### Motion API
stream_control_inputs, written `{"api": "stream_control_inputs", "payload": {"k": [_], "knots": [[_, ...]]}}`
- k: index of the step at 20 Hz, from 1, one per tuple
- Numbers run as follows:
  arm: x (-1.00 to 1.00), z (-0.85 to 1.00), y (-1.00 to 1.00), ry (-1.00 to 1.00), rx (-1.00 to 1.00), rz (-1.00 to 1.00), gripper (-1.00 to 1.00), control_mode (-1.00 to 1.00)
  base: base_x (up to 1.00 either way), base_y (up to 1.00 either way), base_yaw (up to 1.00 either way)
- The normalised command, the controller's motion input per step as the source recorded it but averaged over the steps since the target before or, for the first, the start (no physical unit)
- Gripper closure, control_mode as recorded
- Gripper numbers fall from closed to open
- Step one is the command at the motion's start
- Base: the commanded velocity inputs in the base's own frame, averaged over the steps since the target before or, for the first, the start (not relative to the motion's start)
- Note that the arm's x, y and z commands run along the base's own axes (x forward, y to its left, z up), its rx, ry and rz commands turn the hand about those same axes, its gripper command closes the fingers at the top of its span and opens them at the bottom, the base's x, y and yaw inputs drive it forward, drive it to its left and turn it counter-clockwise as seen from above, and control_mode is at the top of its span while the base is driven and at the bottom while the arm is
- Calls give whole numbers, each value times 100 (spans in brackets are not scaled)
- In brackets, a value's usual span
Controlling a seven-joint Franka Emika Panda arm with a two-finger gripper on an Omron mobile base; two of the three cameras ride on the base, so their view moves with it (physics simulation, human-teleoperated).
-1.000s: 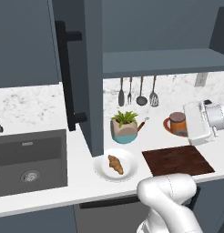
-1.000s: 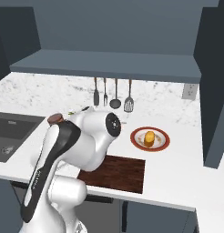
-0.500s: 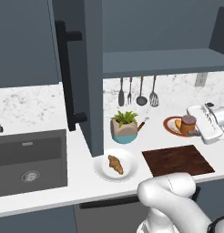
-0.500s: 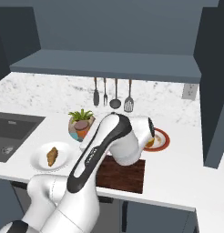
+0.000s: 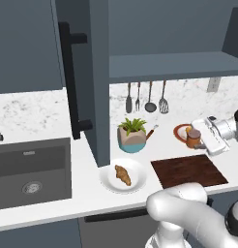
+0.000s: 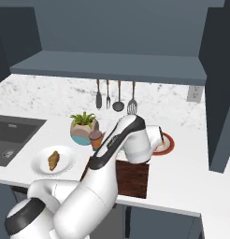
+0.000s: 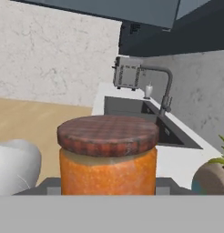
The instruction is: From the different types of pastries on the counter, select a croissant and place it on the cutting board. Then retrieve a jar of jam from the cabinet and place it alongside the croissant on the cutting board.
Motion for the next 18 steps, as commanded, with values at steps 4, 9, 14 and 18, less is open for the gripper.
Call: {"api": "stream_control_inputs", "payload": {"k": [4, 9, 14, 18], "knots": [[19, -47, -44, 0, 0, 6, 100, -100, 0, 0, 0], [9, -31, -57, 0, 6, 11, 100, -100, 0, 0, 0], [0, -19, -47, 2, 9, 10, 100, -100, 0, 0, 0], [-3, -10, -13, 9, 4, 2, 100, -100, 0, 0, 0]]}}
